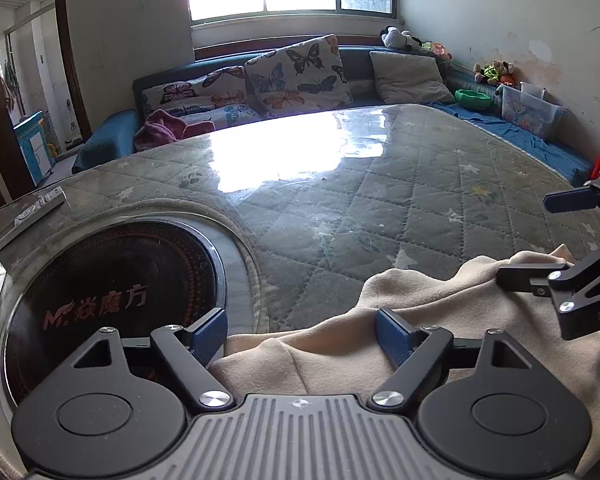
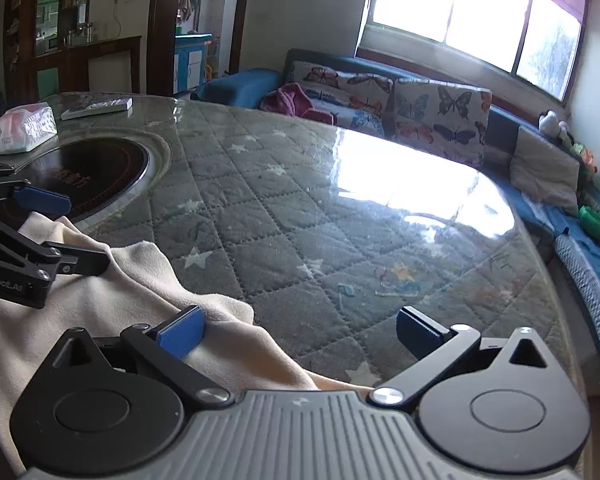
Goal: Fold clothes
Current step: 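Move both tools to the side edge of the folded cream shirt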
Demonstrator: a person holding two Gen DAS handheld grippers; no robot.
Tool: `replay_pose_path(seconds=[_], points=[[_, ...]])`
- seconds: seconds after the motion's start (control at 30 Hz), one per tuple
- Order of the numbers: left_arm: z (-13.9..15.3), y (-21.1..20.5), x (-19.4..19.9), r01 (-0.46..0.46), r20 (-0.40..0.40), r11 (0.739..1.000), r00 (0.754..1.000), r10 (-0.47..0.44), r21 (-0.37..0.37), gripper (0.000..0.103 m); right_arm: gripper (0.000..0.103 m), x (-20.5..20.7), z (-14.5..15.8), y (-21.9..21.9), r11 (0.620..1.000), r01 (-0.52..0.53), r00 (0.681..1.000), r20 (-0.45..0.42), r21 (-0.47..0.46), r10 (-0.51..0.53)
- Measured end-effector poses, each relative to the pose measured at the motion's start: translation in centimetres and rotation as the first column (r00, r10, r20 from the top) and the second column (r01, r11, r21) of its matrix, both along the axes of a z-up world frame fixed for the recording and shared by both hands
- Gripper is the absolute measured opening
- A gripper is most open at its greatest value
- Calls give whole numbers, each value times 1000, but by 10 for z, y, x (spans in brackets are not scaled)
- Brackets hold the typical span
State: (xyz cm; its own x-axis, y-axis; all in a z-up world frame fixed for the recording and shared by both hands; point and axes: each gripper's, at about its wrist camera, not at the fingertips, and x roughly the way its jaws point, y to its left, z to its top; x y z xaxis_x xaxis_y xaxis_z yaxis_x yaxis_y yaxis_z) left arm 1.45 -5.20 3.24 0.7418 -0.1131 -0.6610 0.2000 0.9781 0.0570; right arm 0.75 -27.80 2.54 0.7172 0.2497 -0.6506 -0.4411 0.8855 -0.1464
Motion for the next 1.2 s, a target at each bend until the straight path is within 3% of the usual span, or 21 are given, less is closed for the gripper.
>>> replay_pose_path(seconds=[0.47, 0.73, 0.87, 1.2], points=[[7, 13, -28, -76, 24, 997, 997, 76, -6, 84, 103, -70, 10, 30, 987, -158, 984, 83, 18, 156], [9, 32, -76, -140, 30, 989, 989, 142, -51, 84, 103, -102, -8, 49, 971, -215, 959, 163, -108, 231], [2, 40, -96, -177, 7, 980, 984, 179, -92, 82, 103, -111, -4, 52, 972, -217, 953, 195, -86, 230], [-3, 37, -120, -182, -32, 973, 983, 180, -138, 74, 103, -136, -24, 52, 935, -290, 917, 222, -204, 333]])
